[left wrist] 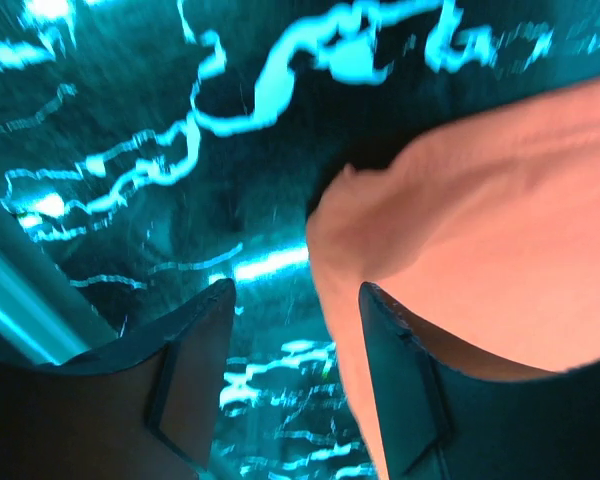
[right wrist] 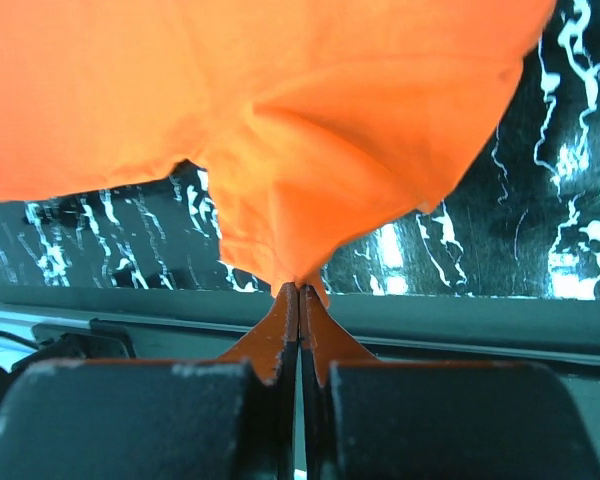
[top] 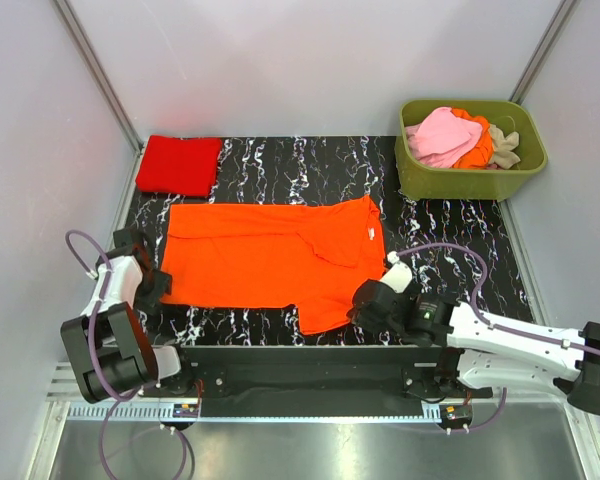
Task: Fold and stack the t-shirts
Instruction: Fold the tshirt
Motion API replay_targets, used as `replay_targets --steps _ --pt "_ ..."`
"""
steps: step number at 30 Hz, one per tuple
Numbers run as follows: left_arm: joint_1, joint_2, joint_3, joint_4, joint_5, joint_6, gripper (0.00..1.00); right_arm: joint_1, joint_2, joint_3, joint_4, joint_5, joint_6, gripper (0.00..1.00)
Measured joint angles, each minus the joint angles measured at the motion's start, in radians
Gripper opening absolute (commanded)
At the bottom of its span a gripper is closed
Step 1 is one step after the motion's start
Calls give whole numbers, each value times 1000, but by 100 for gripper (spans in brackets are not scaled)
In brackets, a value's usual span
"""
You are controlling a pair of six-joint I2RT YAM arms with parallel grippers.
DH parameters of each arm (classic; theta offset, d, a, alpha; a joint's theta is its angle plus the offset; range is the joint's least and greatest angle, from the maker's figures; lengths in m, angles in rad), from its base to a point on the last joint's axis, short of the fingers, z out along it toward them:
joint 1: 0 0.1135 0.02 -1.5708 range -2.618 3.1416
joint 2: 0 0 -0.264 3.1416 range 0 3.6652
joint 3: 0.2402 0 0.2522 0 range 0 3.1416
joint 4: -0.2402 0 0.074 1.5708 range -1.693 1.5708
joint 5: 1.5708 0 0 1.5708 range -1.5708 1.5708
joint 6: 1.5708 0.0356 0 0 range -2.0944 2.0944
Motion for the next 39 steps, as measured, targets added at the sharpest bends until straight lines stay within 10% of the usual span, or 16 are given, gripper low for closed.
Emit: replay_targets --steps 10,16,39 --pt "0 96 0 77 -22 -19 42 0 -44 0 0 39 -62 0" --pt "0 106 1 115 -11 1 0 0 -47 0 -1 40 -74 0" --pt "0 238 233 164 107 173 0 -160 253 393 -126 141 -459 0"
